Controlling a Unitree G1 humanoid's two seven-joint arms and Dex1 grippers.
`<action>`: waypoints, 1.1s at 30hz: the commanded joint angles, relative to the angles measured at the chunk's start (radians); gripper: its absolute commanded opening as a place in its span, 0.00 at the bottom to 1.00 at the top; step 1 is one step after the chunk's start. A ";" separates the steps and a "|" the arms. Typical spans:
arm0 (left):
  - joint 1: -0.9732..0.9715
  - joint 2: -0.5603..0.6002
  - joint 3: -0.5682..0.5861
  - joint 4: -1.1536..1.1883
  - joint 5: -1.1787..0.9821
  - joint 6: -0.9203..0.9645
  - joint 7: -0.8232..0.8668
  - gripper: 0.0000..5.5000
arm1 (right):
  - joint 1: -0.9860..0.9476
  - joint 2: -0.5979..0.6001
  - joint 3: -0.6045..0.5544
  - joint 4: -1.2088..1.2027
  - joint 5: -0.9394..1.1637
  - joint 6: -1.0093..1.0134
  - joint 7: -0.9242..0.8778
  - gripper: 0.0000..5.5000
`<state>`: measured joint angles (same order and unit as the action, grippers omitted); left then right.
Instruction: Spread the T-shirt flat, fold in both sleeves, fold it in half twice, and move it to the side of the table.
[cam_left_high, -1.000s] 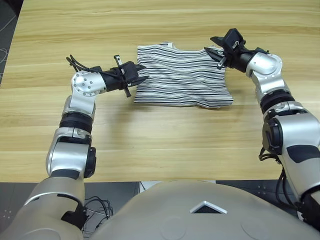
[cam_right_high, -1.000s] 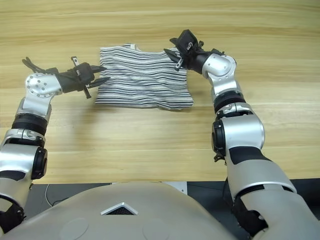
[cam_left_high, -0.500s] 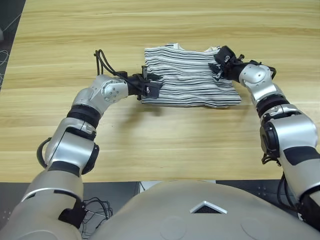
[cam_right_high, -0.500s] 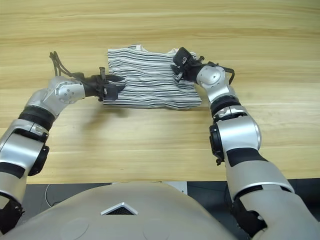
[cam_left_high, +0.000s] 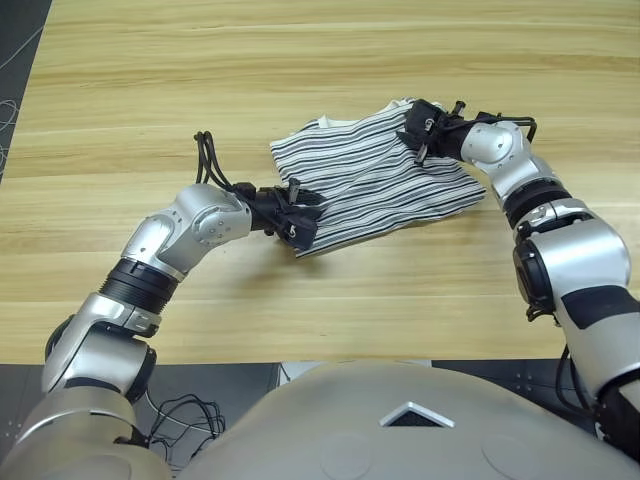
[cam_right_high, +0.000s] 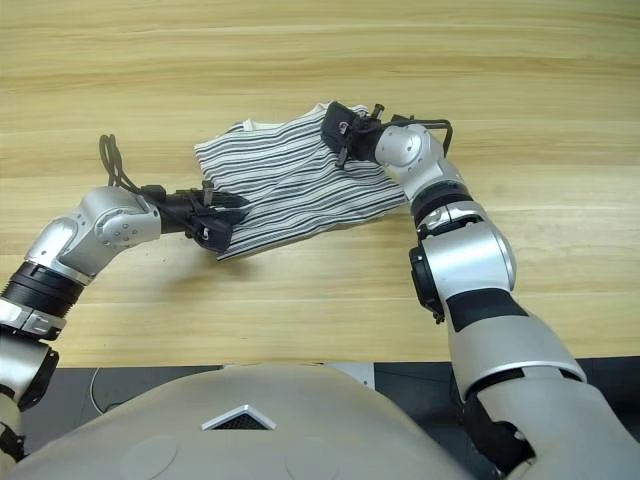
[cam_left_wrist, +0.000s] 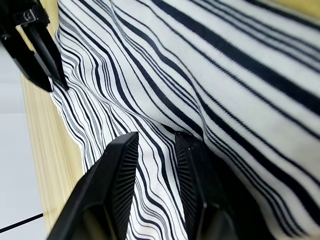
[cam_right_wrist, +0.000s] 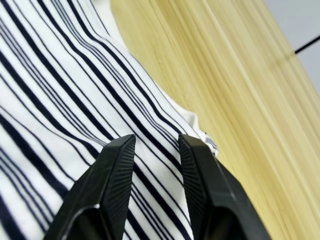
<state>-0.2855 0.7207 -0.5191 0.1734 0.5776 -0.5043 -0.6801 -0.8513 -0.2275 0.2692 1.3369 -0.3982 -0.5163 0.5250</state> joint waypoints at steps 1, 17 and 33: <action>0.045 0.007 -0.005 -0.110 0.033 0.068 -0.059 0.25 | -0.020 -0.014 0.016 -0.030 -0.008 -0.079 0.028 0.29; -0.214 -0.088 0.114 -0.247 -0.057 0.239 -0.169 0.25 | 0.194 -0.211 -0.038 -0.499 0.252 -0.180 0.347 0.29; -0.577 -0.417 0.084 0.963 -0.142 -0.033 0.117 0.25 | 0.439 -0.207 0.027 -0.779 0.280 -0.019 0.363 0.29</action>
<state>-0.8249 0.3010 -0.4220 1.0512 0.4000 -0.5313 -0.6085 -0.4179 -0.4347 0.2822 0.5472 -0.0961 -0.5406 0.8960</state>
